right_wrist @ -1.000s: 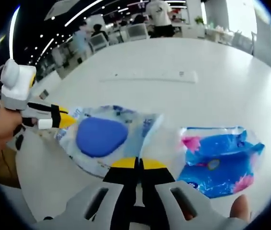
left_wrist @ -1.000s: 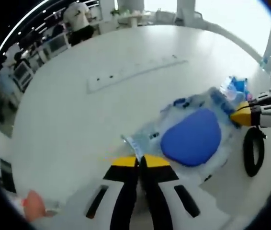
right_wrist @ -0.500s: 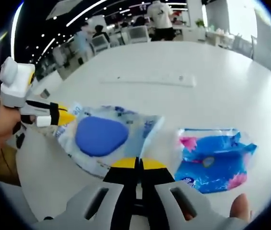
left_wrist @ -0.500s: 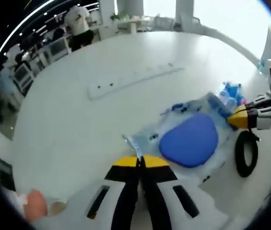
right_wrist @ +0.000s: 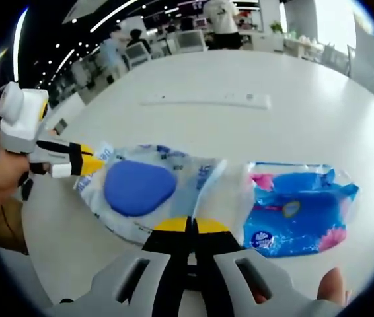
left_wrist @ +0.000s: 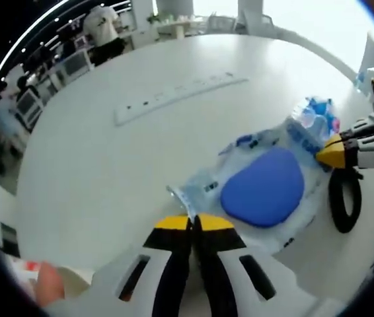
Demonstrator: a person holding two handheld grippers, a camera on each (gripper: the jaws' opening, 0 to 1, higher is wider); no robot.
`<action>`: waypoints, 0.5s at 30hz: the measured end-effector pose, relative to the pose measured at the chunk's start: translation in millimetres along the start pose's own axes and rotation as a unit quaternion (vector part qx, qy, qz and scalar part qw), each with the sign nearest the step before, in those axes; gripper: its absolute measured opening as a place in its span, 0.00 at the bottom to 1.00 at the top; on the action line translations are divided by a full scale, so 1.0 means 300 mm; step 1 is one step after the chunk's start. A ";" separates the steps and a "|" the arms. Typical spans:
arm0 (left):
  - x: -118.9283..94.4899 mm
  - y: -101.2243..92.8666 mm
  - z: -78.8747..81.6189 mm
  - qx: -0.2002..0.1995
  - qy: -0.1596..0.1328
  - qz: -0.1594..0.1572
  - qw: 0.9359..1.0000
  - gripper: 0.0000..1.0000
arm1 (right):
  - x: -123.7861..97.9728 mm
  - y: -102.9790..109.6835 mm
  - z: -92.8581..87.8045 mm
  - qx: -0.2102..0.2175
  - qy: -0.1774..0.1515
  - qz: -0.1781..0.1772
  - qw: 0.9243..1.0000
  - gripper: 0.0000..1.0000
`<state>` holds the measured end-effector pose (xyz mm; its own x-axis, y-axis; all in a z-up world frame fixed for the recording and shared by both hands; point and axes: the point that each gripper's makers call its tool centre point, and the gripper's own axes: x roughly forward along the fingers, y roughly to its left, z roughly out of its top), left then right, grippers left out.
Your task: Arrange the tabletop items into an orderly group along one side of the table until the central work area is clear of visible clutter.
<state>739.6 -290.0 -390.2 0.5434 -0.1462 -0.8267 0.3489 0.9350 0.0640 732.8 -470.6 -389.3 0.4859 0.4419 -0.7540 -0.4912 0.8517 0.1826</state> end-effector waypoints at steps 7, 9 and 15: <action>-0.002 0.007 -0.001 0.007 0.001 0.006 1.000 0.10 | -0.001 -0.005 0.004 0.005 0.000 -0.002 1.000 0.06; -0.002 0.009 0.001 0.001 -0.001 0.005 1.000 0.14 | -0.006 -0.003 0.005 0.007 0.000 -0.003 1.000 0.08; -0.032 0.005 0.039 0.006 -0.025 0.016 1.000 0.29 | -0.042 0.000 0.037 0.002 -0.019 -0.008 1.000 0.12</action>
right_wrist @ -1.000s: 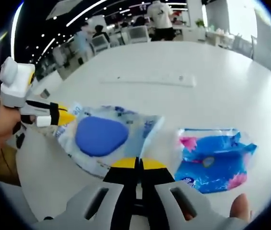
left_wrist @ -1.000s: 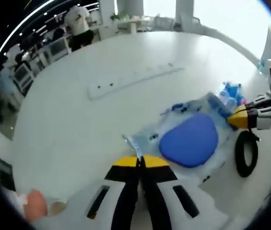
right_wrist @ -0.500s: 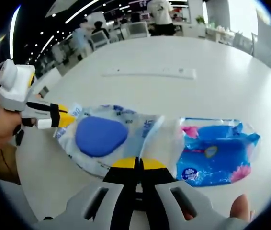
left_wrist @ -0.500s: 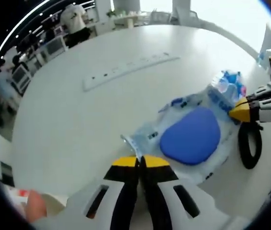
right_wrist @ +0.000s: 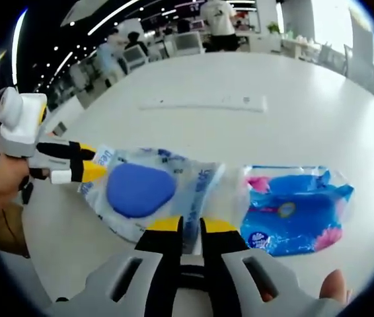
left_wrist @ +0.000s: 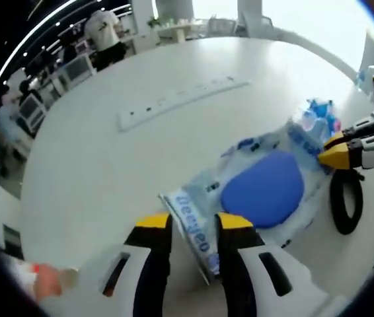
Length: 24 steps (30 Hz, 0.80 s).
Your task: Arrange the tabletop items into an orderly group along one side of the table until the central work area is clear of visible clutter.
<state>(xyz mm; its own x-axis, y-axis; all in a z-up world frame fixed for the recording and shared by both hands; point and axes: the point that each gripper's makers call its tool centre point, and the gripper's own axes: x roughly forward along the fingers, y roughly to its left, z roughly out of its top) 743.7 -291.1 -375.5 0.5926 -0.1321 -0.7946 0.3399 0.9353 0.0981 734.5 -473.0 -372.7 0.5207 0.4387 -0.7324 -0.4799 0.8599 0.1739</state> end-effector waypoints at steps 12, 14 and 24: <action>-0.138 -0.096 0.164 0.012 -0.101 -0.039 0.994 0.36 | -0.119 -0.034 0.074 -0.004 -0.052 -0.016 0.998 0.15; -0.163 -0.123 0.176 0.015 -0.109 -0.051 0.993 0.36 | -0.163 -0.041 0.093 -0.004 -0.071 -0.020 0.997 0.15; -0.316 -0.245 0.188 0.018 -0.165 -0.103 0.981 0.36 | -0.390 -0.138 0.119 0.014 -0.135 -0.058 0.989 0.16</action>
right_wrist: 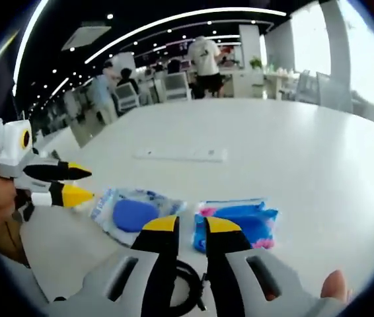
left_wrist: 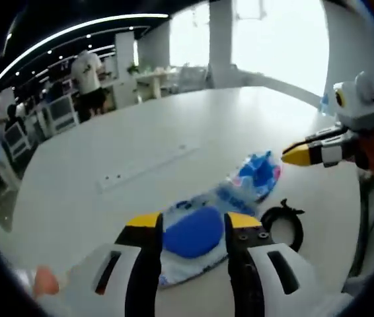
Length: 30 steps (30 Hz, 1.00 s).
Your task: Arrange the tabletop items into an orderly group along one side of the table until the central work area is clear of visible clutter.
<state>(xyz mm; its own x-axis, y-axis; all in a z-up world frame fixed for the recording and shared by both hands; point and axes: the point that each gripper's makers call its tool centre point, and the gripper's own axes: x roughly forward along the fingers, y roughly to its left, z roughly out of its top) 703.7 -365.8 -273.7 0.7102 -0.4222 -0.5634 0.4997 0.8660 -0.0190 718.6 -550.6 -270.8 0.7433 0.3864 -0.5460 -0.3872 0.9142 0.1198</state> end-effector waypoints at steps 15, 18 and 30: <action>-0.348 -0.132 -0.064 -0.001 -0.055 -0.058 0.997 0.34 | -0.290 0.123 -0.074 -0.030 -0.031 -0.006 0.999 0.18; -0.432 -0.136 -0.078 0.001 -0.068 -0.058 0.996 0.34 | -0.334 0.178 -0.099 -0.046 -0.033 0.001 0.998 0.19; -0.734 -0.049 -0.267 -0.039 -0.095 -0.020 0.994 0.34 | -0.451 0.370 -0.192 -0.086 -0.042 0.025 0.995 0.21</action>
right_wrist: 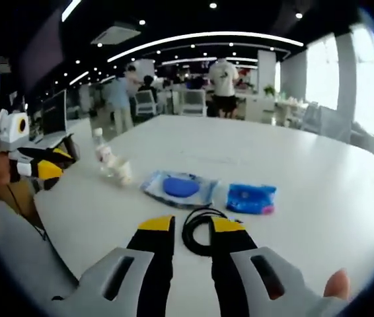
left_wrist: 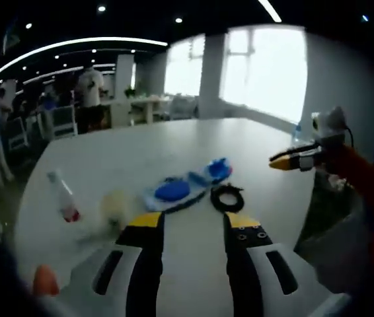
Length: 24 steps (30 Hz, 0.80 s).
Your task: Arrange the tabletop items into an orderly group along one side of the table until the central work area is clear of visible clutter.
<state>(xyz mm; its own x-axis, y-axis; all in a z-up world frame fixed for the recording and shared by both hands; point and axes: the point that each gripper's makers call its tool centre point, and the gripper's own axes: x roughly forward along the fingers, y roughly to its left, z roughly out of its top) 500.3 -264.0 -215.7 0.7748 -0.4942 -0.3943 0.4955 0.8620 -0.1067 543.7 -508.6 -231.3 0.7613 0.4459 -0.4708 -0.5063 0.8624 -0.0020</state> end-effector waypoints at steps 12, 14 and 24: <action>-0.144 0.102 -0.067 0.005 -0.022 0.062 0.998 0.36 | -0.033 0.113 -0.091 -0.004 -0.008 0.003 1.000 0.24; -0.164 0.123 -0.076 -0.007 -0.026 0.070 0.997 0.38 | -0.032 0.119 -0.108 -0.003 -0.004 0.001 1.000 0.27; -0.149 0.115 -0.128 -0.019 -0.034 0.067 0.997 0.88 | -0.035 0.095 -0.077 0.004 -0.057 -0.043 0.997 0.99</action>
<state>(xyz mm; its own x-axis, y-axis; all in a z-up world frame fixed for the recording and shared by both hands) 467.6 -207.7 -236.8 0.8586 -0.3798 -0.3443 0.3716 0.9238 -0.0926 512.0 -494.3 -246.9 0.8432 0.3940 -0.3657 -0.4340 0.9004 -0.0306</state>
